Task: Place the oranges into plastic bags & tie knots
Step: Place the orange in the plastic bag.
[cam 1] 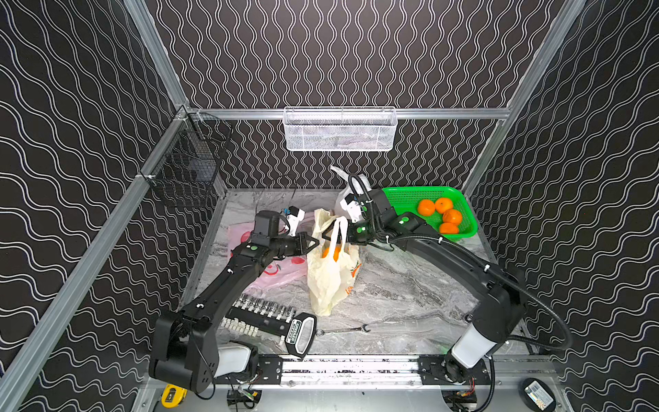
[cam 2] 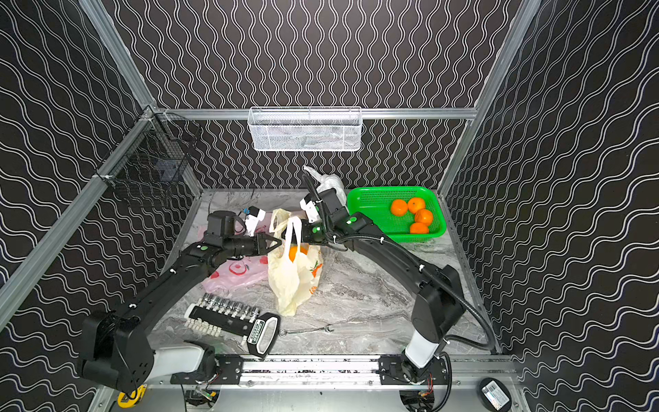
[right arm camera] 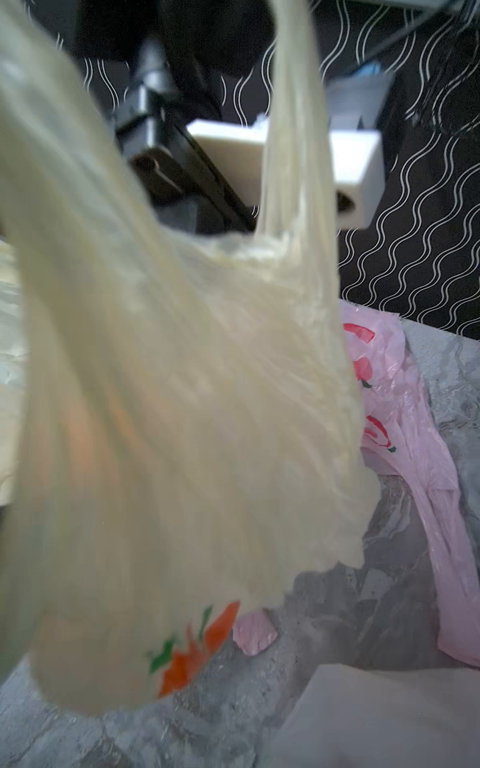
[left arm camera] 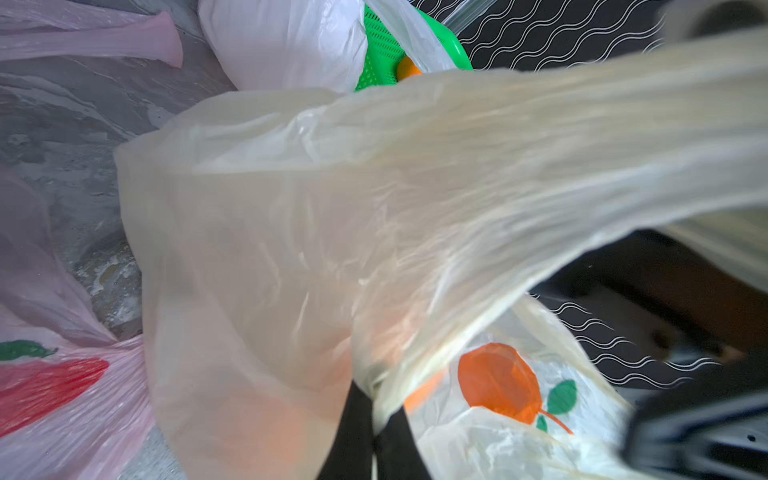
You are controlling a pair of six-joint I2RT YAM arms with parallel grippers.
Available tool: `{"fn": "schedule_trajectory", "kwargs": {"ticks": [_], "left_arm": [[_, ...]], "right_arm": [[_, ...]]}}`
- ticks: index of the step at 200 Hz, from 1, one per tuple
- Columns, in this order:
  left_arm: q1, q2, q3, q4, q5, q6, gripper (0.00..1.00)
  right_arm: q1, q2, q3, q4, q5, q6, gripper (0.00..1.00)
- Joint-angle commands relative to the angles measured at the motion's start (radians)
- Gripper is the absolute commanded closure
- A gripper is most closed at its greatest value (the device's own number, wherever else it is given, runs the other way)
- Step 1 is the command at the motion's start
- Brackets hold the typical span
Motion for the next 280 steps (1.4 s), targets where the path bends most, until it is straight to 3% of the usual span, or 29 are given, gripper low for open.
{"fn": "schedule_trajectory", "kwargs": {"ticks": [1, 38, 77, 109, 153, 226, 280], "left_arm": [[0.007, -0.009, 0.007, 0.001, 0.001, 0.011, 1.0], [-0.008, -0.003, 0.081, -0.175, -0.145, 0.146, 1.0], [-0.102, 0.014, 0.162, -0.315, -0.325, 0.262, 1.0], [-0.189, 0.036, 0.2, -0.356, -0.447, 0.288, 1.0], [-0.265, 0.061, 0.242, -0.391, -0.55, 0.307, 1.0], [-0.282, 0.045, 0.226, -0.402, -0.568, 0.307, 1.0], [-0.283, 0.038, 0.221, -0.397, -0.556, 0.296, 1.0]], "right_arm": [[-0.001, -0.055, -0.005, -0.028, 0.11, -0.034, 0.11], [-0.051, -0.202, -0.115, -0.1, 0.45, -0.069, 0.13], [-0.35, -0.251, -0.183, -0.173, 0.559, -0.064, 0.13], [-0.582, -0.115, -0.128, -0.201, 0.562, -0.109, 0.13], [-0.787, 0.185, 0.11, -0.326, 0.569, -0.109, 0.13], [-0.862, 0.522, 0.328, -0.356, 0.533, -0.157, 0.09], [-0.87, 0.634, 0.414, -0.401, 0.538, -0.165, 0.13]]}}
